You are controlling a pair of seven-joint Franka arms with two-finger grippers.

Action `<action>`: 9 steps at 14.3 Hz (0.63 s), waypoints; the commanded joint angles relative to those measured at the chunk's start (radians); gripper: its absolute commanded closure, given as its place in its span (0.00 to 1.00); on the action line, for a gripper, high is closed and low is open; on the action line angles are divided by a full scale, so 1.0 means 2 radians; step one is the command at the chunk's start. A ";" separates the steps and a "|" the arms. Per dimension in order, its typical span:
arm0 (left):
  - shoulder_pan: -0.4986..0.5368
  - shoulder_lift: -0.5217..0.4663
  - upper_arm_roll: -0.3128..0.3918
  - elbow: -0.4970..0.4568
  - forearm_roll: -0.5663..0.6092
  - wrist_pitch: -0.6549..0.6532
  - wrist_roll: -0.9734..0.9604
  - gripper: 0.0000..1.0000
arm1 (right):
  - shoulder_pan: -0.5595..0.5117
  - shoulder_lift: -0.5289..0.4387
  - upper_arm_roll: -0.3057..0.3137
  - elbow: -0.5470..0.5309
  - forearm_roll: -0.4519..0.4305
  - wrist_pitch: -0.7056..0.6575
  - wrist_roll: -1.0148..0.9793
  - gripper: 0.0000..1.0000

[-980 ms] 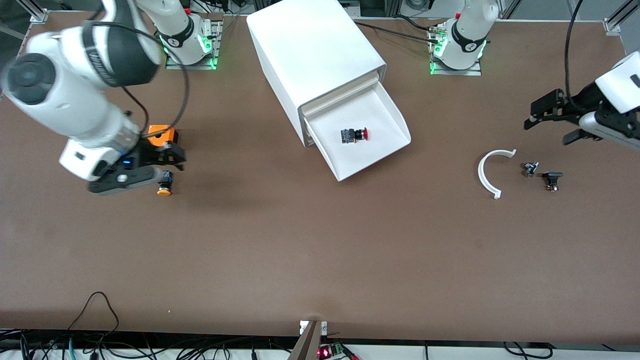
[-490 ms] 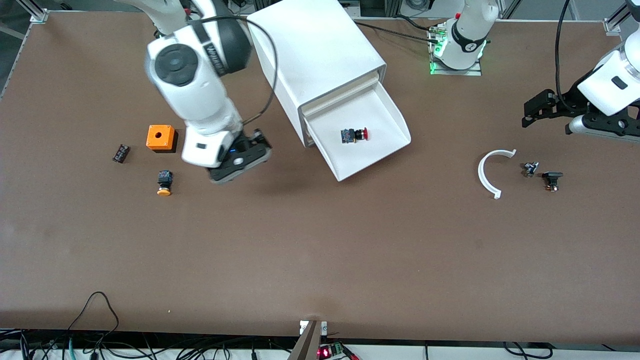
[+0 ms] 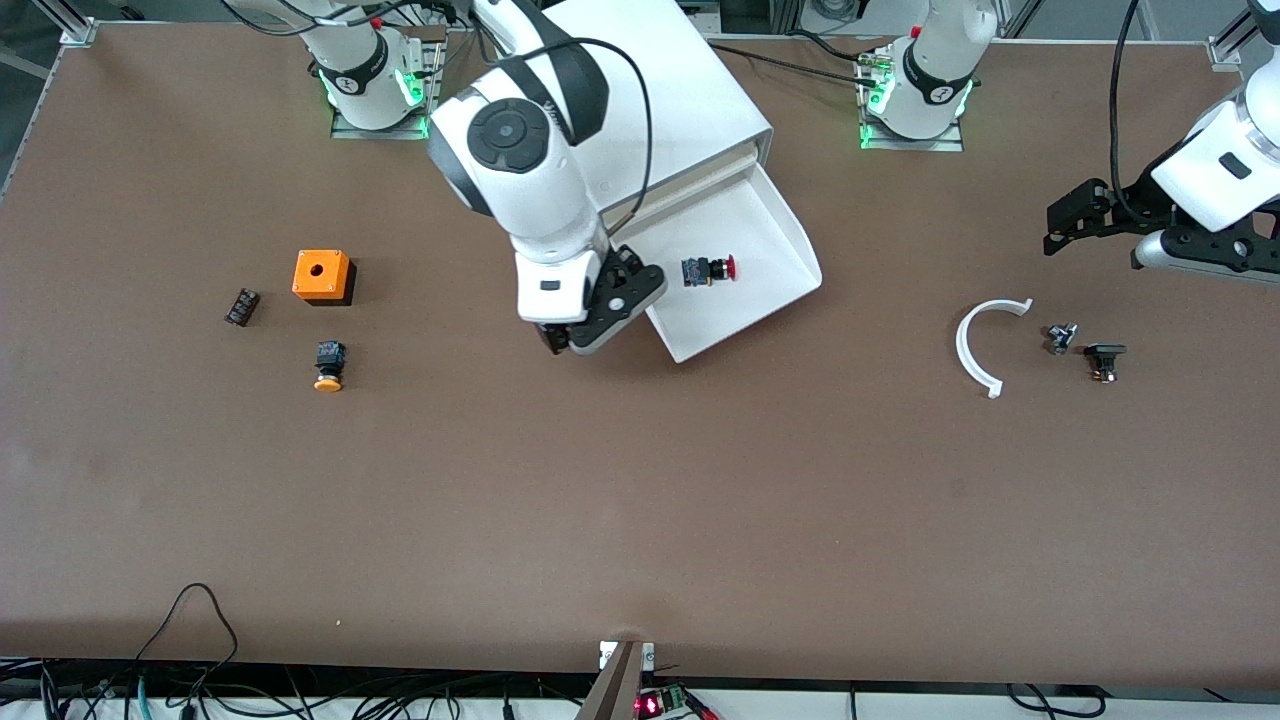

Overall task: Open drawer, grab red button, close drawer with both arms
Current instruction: 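Lower the right gripper into the open drawer over the red button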

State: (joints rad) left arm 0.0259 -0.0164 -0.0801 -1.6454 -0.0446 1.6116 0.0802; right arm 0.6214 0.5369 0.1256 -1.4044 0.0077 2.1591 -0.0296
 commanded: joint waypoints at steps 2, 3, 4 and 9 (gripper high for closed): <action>-0.005 0.007 0.004 0.013 0.013 -0.005 -0.008 0.00 | 0.037 0.038 0.023 0.043 -0.009 0.007 -0.009 0.00; -0.005 0.007 0.005 0.013 0.013 -0.005 -0.008 0.00 | 0.043 0.041 0.023 0.043 -0.024 0.006 -0.012 0.00; -0.005 0.007 0.006 0.013 0.013 -0.005 -0.008 0.00 | 0.044 0.041 0.023 0.043 -0.038 0.002 -0.020 0.00; 0.005 -0.033 0.010 -0.016 0.008 0.014 -0.007 0.00 | 0.068 0.045 0.025 0.043 -0.071 -0.066 -0.081 0.00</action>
State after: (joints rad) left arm 0.0306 -0.0191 -0.0643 -1.6478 -0.0444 1.6273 0.0785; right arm 0.7535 0.6083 0.1708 -1.3545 -0.0990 2.0966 -0.1222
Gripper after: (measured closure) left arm 0.000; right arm 0.000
